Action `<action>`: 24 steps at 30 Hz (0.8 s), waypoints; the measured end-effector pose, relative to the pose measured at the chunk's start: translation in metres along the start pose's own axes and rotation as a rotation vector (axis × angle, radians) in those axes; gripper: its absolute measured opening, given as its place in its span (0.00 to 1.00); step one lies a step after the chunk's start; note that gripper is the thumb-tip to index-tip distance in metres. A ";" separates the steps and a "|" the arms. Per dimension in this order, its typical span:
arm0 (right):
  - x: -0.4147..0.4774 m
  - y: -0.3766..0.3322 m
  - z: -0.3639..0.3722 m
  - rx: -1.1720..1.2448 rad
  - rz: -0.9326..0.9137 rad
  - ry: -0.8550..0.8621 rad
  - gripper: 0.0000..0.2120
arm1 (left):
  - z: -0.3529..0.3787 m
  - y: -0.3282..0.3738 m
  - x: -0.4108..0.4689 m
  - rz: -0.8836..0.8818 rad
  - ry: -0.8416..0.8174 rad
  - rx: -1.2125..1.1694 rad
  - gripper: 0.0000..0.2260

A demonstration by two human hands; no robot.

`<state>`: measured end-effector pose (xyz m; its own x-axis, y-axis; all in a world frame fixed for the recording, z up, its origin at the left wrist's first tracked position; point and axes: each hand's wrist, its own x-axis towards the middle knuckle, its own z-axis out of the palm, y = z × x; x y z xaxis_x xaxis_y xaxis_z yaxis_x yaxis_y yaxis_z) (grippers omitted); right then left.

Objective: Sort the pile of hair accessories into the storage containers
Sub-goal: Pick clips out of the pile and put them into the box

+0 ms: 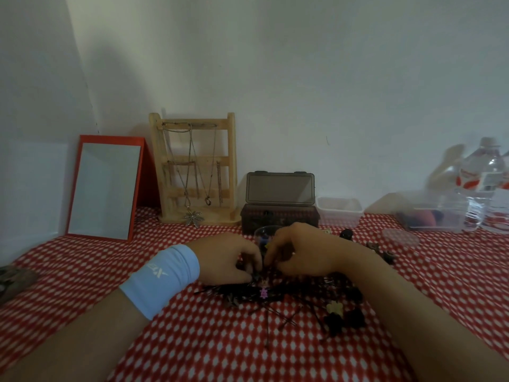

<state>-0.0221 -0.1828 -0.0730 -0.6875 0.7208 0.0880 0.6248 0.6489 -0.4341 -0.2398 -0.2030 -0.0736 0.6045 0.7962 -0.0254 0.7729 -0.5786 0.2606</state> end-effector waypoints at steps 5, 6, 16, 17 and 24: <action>0.005 -0.003 0.011 -0.017 -0.035 -0.082 0.12 | -0.009 -0.009 -0.002 -0.039 0.088 -0.123 0.07; 0.007 -0.004 0.013 -0.018 -0.043 -0.090 0.12 | -0.010 -0.012 -0.001 -0.043 0.095 -0.106 0.07; 0.009 -0.006 0.018 -0.034 -0.077 -0.008 0.07 | -0.016 -0.008 -0.006 -0.046 0.019 -0.095 0.05; 0.007 -0.006 0.015 -0.005 -0.064 0.011 0.07 | -0.019 -0.007 -0.008 -0.047 -0.006 -0.096 0.05; 0.016 0.005 0.001 0.046 0.084 0.512 0.08 | -0.034 0.004 -0.018 -0.084 -0.211 -0.146 0.08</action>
<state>-0.0302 -0.1677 -0.0748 -0.3595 0.8039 0.4739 0.6451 0.5810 -0.4962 -0.2545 -0.2133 -0.0391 0.5780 0.7768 -0.2500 0.7954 -0.4678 0.3853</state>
